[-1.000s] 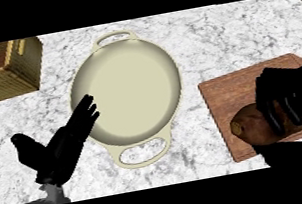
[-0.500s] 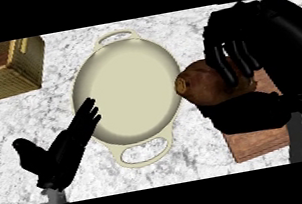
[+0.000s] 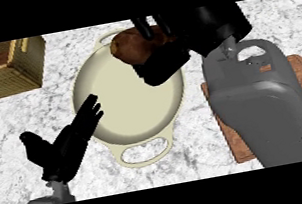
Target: Pick the sweet potato from the cutting board and place it in the pot
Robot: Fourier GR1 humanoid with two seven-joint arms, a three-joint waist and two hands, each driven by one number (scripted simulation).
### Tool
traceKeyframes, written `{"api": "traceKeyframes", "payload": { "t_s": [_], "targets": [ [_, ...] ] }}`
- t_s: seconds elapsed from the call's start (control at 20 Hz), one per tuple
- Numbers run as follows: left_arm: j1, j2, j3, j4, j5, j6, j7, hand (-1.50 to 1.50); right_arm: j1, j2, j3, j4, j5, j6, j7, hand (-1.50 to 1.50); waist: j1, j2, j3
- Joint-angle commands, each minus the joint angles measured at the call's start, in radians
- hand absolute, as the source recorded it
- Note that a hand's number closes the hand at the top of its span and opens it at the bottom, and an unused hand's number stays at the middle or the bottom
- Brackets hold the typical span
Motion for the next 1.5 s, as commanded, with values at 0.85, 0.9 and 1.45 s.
{"api": "traceKeyframes", "payload": {
  "t_s": [0.85, 0.9, 1.45],
  "targets": [
    [-0.041, -0.013, -0.024, -0.018, -0.004, -0.021, 0.039, 0.00, -0.299, 0.001, 0.385, 0.885, -0.335, -0.608, -0.302, 1.50, 0.064, 0.012, -0.001],
    [-0.066, -0.021, -0.014, 0.025, -0.004, -0.018, 0.027, 0.00, -0.329, 0.001, 0.398, 0.901, -0.376, -0.598, -0.294, 1.50, 0.067, 0.014, -0.002],
    [-0.032, -0.029, -0.049, 0.020, -0.017, -0.041, 0.002, 0.00, -0.215, 0.001, 0.358, 0.926, -0.779, -0.780, -0.510, -1.50, 0.108, 0.024, -0.001]
  ]
}}
